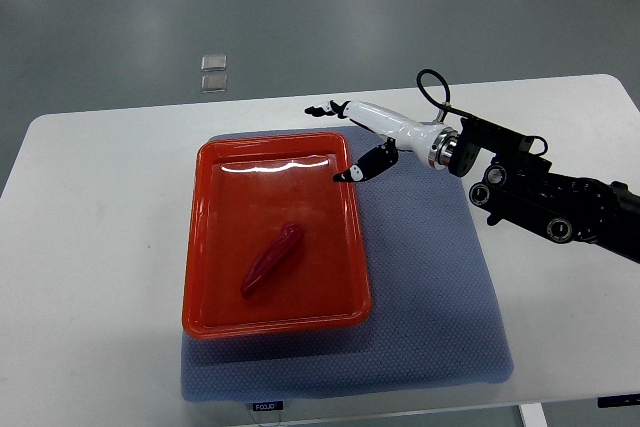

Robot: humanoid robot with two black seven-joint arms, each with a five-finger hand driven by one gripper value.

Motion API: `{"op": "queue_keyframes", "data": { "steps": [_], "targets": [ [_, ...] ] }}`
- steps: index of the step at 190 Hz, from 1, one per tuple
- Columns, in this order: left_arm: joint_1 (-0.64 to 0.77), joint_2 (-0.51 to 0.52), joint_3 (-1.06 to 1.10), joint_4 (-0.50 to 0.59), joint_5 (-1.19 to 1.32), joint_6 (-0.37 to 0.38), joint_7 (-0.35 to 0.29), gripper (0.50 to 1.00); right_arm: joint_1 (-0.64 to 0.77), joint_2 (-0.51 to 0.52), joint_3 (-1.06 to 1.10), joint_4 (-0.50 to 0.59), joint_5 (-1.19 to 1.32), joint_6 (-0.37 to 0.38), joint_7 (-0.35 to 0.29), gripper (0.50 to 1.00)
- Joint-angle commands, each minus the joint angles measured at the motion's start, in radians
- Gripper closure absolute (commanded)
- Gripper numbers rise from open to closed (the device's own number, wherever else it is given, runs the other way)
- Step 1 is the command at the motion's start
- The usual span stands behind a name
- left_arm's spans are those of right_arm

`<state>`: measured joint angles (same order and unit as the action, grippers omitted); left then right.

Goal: Place red pepper on red tray

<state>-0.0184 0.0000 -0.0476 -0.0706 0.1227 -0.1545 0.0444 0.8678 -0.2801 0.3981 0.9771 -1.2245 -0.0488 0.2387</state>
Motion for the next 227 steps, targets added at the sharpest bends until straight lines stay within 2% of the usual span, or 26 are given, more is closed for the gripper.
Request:
{"op": "queue_keyframes", "data": {
  "steps": [1,54,97,118,146,182,227],
  "targets": [
    [0.000,0.000,0.000,0.000,0.000,0.000,0.000,0.500,-0.062,-0.004,0.099,-0.003,0.036,0.001,-0.007,0.607],
    [0.000,0.000,0.000,0.000,0.000,0.000,0.000,0.500,-0.197,0.006,0.318,-0.018,0.190,0.000,-0.045,0.607],
    [0.000,0.000,0.000,0.000,0.000,0.000,0.000,0.500,-0.217,0.004,0.430,-0.055,0.464,-0.005,-0.098,0.607],
    [0.000,0.000,0.000,0.000,0.000,0.000,0.000,0.500,-0.225,0.004,0.455,-0.058,0.568,-0.042,-0.110,0.607],
    [0.000,0.000,0.000,0.000,0.000,0.000,0.000,0.500,-0.245,0.018,0.484,-0.057,0.591,-0.052,-0.105,0.587],
    [0.000,0.000,0.000,0.000,0.000,0.000,0.000,0.500,-0.280,0.084,0.614,-0.057,0.589,-0.068,-0.098,0.585],
    [0.000,0.000,0.000,0.000,0.000,0.000,0.000,0.500,-0.296,0.102,0.640,-0.054,0.582,-0.111,-0.093,0.585]
  ]
}}
